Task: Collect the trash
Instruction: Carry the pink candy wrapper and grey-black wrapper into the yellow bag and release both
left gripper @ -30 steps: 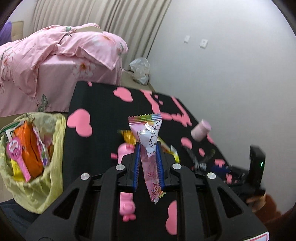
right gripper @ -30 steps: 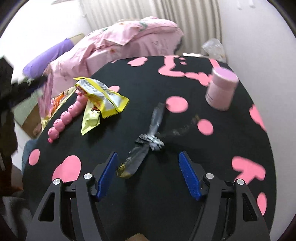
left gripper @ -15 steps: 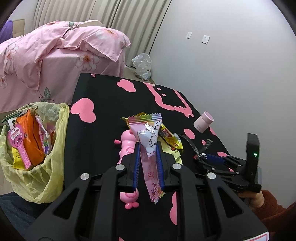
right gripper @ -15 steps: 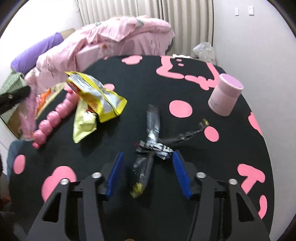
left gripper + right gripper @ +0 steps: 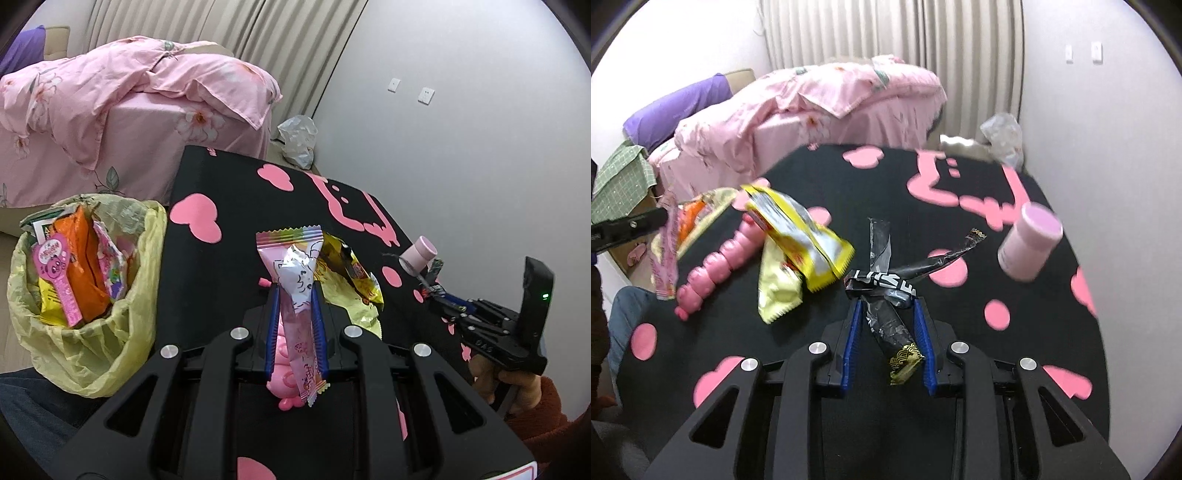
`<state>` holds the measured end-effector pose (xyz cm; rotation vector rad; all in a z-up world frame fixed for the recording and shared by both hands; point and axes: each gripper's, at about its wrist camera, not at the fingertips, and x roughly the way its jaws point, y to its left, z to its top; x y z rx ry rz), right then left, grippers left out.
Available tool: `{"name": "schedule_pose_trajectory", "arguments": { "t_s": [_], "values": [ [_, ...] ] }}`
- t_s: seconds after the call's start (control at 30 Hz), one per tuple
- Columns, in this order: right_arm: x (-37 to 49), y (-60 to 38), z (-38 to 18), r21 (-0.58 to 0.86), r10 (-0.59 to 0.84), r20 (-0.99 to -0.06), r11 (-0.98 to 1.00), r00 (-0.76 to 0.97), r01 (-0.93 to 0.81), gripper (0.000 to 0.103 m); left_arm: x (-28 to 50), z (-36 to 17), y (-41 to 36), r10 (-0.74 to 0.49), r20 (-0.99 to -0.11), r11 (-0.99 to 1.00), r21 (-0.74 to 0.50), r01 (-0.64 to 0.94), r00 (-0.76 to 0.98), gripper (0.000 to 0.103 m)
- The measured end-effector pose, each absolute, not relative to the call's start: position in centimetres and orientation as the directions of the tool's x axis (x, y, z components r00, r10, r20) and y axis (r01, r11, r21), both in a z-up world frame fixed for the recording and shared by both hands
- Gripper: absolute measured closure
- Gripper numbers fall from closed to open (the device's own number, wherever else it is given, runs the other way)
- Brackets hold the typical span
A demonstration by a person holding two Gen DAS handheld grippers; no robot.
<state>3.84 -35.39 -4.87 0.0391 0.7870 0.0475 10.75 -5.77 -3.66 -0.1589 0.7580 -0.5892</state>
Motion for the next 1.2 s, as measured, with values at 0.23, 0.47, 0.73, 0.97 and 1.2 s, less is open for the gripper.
{"name": "schedule_pose_trajectory", "arguments": {
  "t_s": [0.23, 0.47, 0.73, 0.97, 1.2],
  "values": [
    [4.9, -32.4, -0.8, 0.031, 0.118, -0.637, 0.991, 0.762, -0.127, 0.075, 11.0, -2.2, -2.3, -0.508, -0.567, 0.861, -0.327, 0.388, 0.648, 0.087],
    [8.3, -27.0, 1.2, 0.043, 0.25, -0.623, 0.957, 0.741, -0.287, 0.076, 12.5, -1.4, 4.8, -0.376, -0.54, 0.92, -0.313, 0.236, 0.753, 0.087],
    [15.6, -17.9, 0.8, 0.095, 0.434, -0.663, 0.857, 0.61, -0.506, 0.075, 16.2, -2.7, 13.4, -0.201, -0.544, 0.938, -0.346, 0.001, 0.815, 0.087],
    [22.5, -10.0, -3.5, 0.113, 0.477, -0.747, 0.777, 0.463, -0.619, 0.076, 19.6, -8.5, 14.6, -0.25, -0.63, 0.913, -0.406, -0.037, 0.735, 0.087],
    [26.4, -6.1, -6.7, 0.077, 0.451, -0.799, 0.733, 0.398, -0.675, 0.076, 22.7, -11.7, 14.2, -0.255, -0.688, 0.911, -0.406, -0.07, 0.68, 0.087]
  ]
}}
